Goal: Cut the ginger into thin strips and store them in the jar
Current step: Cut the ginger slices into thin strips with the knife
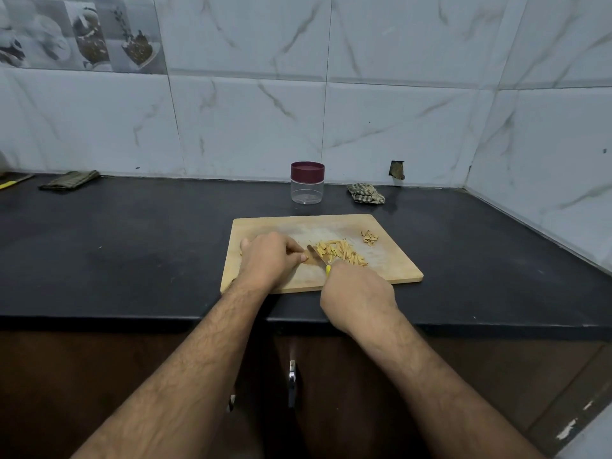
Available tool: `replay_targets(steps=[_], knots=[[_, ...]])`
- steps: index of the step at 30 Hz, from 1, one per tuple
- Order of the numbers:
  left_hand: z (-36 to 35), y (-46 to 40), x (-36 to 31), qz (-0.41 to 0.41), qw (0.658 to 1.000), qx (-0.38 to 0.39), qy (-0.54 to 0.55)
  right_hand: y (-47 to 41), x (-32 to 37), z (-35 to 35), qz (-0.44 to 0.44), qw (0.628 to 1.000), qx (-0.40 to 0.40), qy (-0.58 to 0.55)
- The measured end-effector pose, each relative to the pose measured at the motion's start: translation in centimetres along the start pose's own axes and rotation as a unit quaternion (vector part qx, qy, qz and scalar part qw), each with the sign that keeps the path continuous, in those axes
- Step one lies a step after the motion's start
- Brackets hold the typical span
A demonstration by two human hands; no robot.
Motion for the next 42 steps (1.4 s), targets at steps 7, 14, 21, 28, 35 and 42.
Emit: replay_targets(steps=[7, 14, 21, 28, 35, 42], knots=[[-0.1, -0.2, 0.1, 0.004, 1.0, 0.016, -0.001, -1.1, 0.7, -0.6, 0.009, 1.0, 0.007, -0.001], [-0.5, -0.4, 0.5, 0.035, 0.998, -0.004, 0.048, -1.4, 0.4, -0.4, 0.025, 1.0, 0.004, 0.015], [-0.6, -0.4, 0.8, 0.048, 0.998, -0.012, 0.037, -2.0, 0.1, -0.5, 0.028, 0.999, 0.001, 0.026], [-0.5, -0.3, 0.5, 0.022, 1.0, -0.006, 0.018, -2.0, -0.1, -0.4, 0.03, 0.999, -0.005, 0.031], [-0.6, -0.4, 0.6, 0.019, 1.0, -0.004, 0.012, -1.7, 0.1, -0.6, 0.019, 1.0, -0.011, 0.02], [-0.6, -0.4, 0.6, 0.019, 1.0, -0.002, 0.007, -1.4, 0.6, -0.6, 0.02, 1.0, -0.006, 0.011]])
Point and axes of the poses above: each hand's wrist, its own y-axis away from the middle knuckle, its own z-axis out of the back of the hand, x = y × z, the point moved 3 cm from there along -y, towards the middle knuckle, and after that the axes turned 9 degrees about -x, right-handed, at the moved point
